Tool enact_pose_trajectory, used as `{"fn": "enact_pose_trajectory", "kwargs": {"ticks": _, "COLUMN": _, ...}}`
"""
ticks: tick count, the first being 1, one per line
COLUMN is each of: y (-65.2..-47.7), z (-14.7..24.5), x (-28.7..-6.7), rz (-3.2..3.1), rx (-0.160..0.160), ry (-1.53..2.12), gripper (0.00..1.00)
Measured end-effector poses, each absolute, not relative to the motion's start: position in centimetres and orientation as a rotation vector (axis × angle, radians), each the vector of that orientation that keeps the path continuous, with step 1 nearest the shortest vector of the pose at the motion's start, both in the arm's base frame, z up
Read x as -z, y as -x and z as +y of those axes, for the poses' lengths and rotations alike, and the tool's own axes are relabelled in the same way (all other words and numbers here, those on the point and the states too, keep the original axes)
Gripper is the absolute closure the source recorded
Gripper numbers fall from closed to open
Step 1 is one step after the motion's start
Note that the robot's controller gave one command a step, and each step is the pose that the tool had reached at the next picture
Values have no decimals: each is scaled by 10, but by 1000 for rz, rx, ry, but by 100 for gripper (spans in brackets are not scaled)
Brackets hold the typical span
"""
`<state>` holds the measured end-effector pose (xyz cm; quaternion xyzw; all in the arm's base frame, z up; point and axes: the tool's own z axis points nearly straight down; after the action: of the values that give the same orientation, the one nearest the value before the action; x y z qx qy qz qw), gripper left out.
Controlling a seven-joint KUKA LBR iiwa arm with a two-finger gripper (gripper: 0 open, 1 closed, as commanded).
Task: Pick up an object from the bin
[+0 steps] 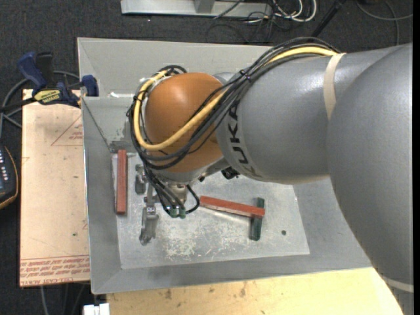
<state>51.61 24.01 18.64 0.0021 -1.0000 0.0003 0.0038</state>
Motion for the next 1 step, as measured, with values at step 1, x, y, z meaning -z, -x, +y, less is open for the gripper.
{"fn": "enact_pose_trajectory", "kwargs": {"ticks": 1, "y": -589, "z": 202, "x": -68, "rz": -3034, "rx": 1, "ry": -811, "gripper": 0}}
